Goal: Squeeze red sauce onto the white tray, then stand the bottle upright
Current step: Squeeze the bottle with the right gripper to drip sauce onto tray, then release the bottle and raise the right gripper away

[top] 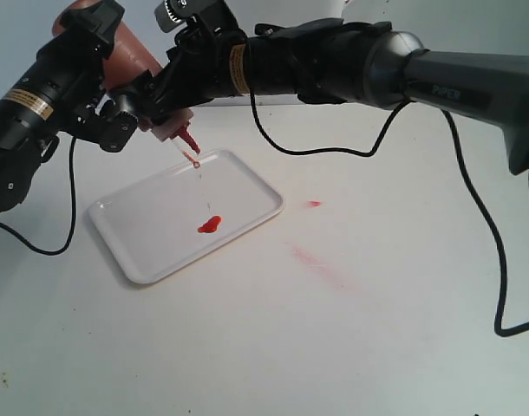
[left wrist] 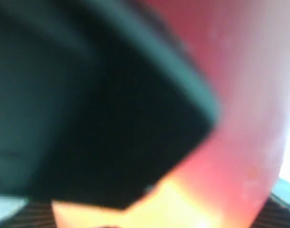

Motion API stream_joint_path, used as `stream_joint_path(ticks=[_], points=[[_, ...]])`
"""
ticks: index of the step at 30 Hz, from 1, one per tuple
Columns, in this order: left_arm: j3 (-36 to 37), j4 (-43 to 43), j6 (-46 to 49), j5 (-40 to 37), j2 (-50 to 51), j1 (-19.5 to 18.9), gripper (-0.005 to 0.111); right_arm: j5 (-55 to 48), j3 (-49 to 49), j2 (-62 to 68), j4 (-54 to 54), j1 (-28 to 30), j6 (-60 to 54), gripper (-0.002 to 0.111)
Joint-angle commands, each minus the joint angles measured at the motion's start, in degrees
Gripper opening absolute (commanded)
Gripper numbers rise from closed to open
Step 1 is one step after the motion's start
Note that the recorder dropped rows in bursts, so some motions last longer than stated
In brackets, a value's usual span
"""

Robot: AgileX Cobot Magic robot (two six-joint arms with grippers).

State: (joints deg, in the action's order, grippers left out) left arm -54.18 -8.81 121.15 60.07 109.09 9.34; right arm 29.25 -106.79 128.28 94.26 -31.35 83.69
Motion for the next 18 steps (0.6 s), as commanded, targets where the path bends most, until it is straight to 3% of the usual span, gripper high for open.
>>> stream_joint_path(ticks=[1,10,18], points=[[-0.4,1.6,-1.1,2.9,-0.8,0.3,0.000,2.5,0.0,-2.0,4.0,0.1,1.0,0.105],[-0.4,2.3,-1.1,2.9,-0.8,0.3,0.000,9.1,0.4,-4.0,5.7,2.3,9.0,0.098],[-0.4,2.3,-1.1,2.9,-0.8,0.3,0.000,31.4,0.4,-4.0,5.7,9.2,11.0,0.061]])
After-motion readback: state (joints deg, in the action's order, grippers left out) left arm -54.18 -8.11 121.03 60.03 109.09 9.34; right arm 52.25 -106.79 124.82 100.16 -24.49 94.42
